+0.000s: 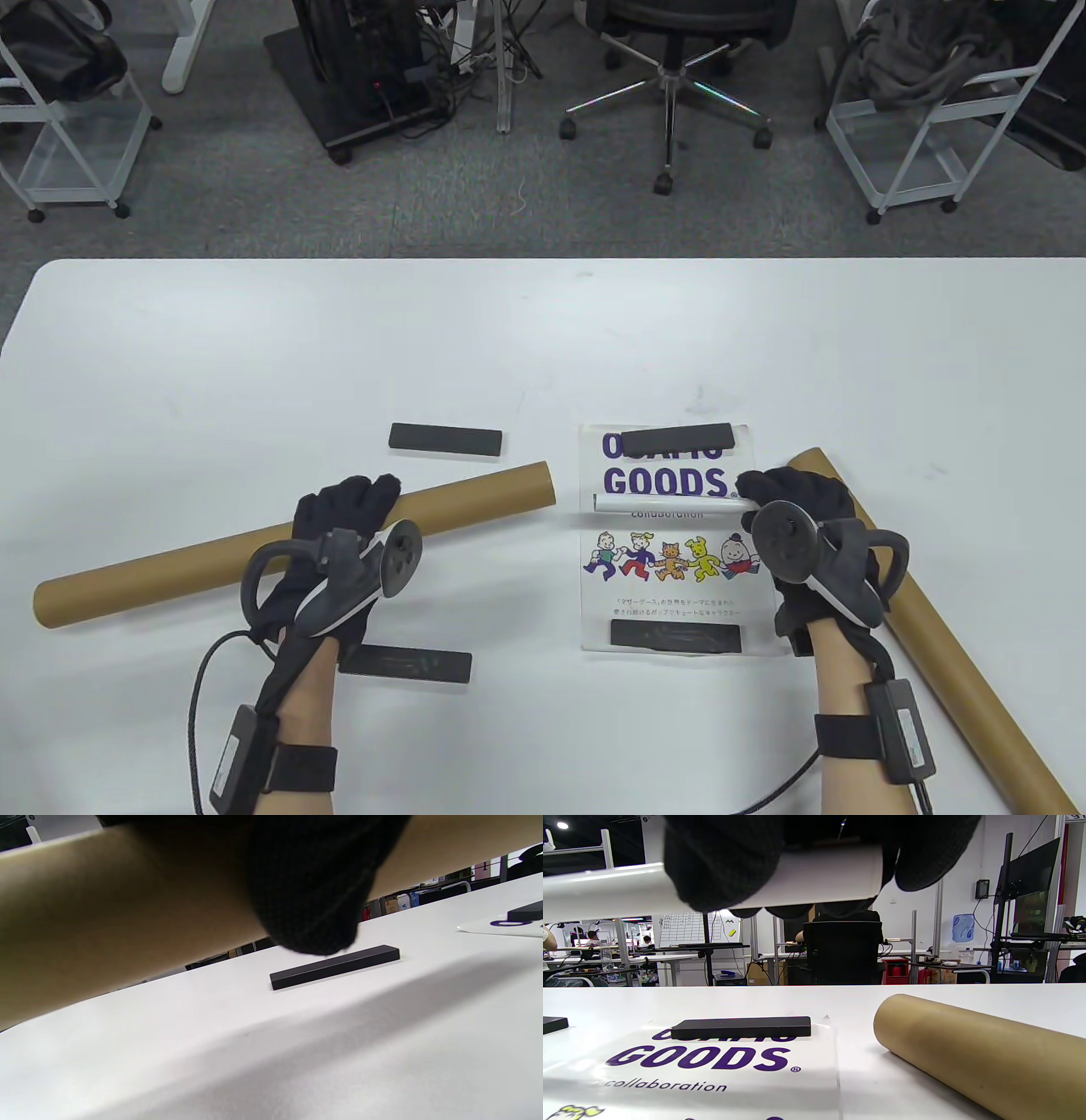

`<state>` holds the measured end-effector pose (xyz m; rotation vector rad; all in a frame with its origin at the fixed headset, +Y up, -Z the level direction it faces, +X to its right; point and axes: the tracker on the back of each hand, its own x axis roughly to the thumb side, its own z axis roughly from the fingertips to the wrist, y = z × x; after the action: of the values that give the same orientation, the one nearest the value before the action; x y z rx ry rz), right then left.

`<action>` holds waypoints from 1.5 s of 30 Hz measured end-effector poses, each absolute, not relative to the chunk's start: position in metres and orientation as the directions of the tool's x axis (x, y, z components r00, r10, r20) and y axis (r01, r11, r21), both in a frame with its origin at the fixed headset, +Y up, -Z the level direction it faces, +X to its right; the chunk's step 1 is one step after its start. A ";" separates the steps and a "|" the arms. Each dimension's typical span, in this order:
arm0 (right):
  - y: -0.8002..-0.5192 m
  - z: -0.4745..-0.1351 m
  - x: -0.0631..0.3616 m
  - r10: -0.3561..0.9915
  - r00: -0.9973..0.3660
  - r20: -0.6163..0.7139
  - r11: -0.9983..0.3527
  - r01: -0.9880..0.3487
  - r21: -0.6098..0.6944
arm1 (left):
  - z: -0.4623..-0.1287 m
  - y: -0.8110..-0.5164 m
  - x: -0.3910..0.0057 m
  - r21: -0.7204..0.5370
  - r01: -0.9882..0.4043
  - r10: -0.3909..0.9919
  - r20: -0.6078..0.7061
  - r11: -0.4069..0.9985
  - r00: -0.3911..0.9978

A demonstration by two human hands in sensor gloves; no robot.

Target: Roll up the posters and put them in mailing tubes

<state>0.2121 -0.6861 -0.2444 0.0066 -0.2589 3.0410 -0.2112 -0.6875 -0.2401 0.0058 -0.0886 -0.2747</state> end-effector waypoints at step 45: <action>-0.672 -0.222 0.141 0.059 -0.964 0.259 -0.971 -0.116 -0.210 | -0.227 -0.686 -0.158 0.072 0.206 -0.218 0.270 0.976 0.938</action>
<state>0.1410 -0.6721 -0.2215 0.3870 -0.3433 3.0087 -0.1585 -0.6865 -0.2270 0.0426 -0.2802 -0.2169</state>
